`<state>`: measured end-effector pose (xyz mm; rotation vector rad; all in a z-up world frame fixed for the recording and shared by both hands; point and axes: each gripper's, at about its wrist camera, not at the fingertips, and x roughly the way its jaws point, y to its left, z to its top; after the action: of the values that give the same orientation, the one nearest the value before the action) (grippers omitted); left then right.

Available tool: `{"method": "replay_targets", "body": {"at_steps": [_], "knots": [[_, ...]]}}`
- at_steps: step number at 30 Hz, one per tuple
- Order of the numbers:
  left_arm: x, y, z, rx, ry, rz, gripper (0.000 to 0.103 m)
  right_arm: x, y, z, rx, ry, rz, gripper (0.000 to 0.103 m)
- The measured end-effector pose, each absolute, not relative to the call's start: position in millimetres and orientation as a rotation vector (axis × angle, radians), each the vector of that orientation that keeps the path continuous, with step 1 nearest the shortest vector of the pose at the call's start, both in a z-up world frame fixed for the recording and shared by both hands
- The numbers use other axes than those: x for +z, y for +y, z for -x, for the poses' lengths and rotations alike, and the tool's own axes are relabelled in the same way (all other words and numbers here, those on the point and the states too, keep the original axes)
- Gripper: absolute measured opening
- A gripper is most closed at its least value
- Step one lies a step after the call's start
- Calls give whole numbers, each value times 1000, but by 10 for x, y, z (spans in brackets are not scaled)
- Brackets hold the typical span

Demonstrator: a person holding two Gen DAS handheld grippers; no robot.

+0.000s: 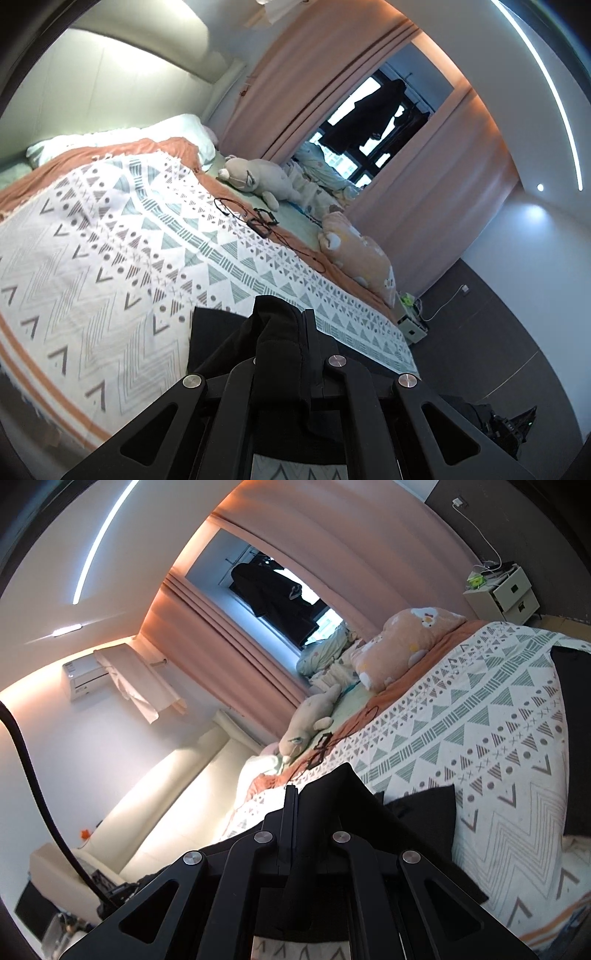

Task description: Fold large clothes

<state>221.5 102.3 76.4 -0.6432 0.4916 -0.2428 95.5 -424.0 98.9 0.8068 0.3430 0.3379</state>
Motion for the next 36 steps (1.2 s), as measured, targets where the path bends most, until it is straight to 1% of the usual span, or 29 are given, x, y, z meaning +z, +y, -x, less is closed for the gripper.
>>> {"method": "replay_targets", "body": {"at_steps": [8,17,21,26,32,36], "knots": [[693,878,-2999,-226,555,586,2,913,-4279,-1598,289,380,-823,5],[309,760,-3924,-194,651,564,2,576,-4313,-2352,229,462,-803,5],[18,714,-4316,-163,709,559,2,324,-4333,-2678,201,511,-803,5],[-444,665,-4729,-112,785,555,2,-118,-4313,-3063,160,593,-802,5],[-975,623,-5017,-49,876,536,2,-648,-4283,-3393,110,697,-826,5],[-1213,657,-5177,-22,925,573,3,-813,-4244,-3541,84,732,-805,5]]}}
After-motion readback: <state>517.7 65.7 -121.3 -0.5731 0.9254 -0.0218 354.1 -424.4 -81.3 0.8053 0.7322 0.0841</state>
